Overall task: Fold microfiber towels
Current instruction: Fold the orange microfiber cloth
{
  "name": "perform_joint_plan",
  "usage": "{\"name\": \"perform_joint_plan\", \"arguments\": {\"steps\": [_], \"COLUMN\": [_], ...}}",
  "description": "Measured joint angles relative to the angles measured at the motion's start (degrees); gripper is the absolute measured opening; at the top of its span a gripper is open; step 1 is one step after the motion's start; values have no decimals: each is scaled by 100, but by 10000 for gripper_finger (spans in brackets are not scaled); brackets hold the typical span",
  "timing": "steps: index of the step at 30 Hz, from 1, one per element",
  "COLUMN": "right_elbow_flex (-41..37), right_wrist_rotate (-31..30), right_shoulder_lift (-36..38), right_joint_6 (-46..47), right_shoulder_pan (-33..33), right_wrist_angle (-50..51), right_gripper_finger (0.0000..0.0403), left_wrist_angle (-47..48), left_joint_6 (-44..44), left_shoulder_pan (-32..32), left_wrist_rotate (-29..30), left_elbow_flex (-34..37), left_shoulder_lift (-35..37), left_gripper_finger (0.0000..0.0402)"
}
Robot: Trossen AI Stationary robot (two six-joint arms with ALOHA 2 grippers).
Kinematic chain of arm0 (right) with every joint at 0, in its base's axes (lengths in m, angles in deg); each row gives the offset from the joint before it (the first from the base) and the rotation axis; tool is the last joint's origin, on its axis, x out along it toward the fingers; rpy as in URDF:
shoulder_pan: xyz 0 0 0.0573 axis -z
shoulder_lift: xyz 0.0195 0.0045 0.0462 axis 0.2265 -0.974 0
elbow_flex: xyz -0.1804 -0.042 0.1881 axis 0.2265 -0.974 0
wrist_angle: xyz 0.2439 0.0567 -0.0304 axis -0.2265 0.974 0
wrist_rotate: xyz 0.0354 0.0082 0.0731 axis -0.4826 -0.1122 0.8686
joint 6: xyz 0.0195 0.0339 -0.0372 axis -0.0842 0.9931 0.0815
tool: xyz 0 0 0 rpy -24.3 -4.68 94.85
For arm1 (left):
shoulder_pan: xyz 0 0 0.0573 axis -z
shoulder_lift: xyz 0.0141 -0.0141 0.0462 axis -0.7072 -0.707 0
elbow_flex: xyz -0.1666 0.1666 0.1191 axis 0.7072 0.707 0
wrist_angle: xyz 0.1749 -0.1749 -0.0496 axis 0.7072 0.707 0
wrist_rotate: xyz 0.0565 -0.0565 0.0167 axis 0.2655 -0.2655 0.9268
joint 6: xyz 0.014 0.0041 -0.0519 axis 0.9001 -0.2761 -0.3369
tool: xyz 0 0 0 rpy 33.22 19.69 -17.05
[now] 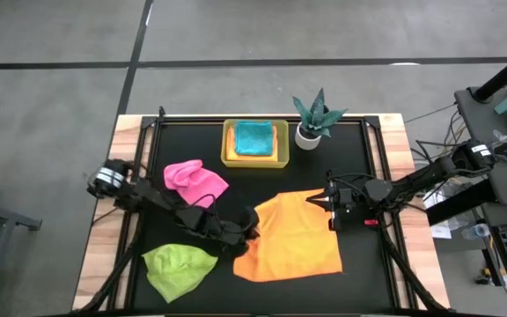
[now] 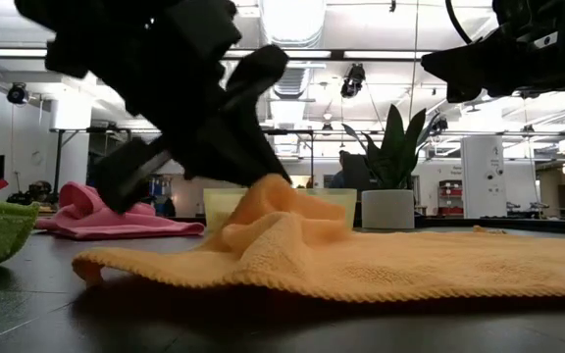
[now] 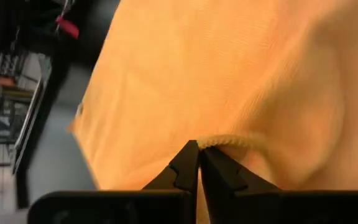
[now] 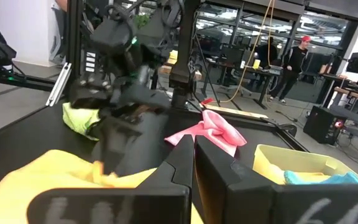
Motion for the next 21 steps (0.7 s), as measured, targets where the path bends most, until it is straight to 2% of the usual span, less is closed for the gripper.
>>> {"name": "perform_joint_plan", "arguments": {"steps": [6,14,21], "right_elbow_flex": [0,0,0], "right_wrist_rotate": [1,1,1], "right_shoulder_lift": [0,0,0], "right_joint_6": [0,0,2], "right_shoulder_pan": [0,0,0], "right_wrist_angle": [0,1,2], "right_gripper_finger": [9,9,9], "left_wrist_angle": [-197,-195,-21], "left_joint_6": [-232,-621,-614], "left_shoulder_pan": [-21,-46,-50], "left_wrist_rotate": [-171,-467,-49], "left_elbow_flex": [-41,-31,-4], "left_shoulder_lift": [-258,-256,-32], "left_gripper_finger": [17,121,193]}}
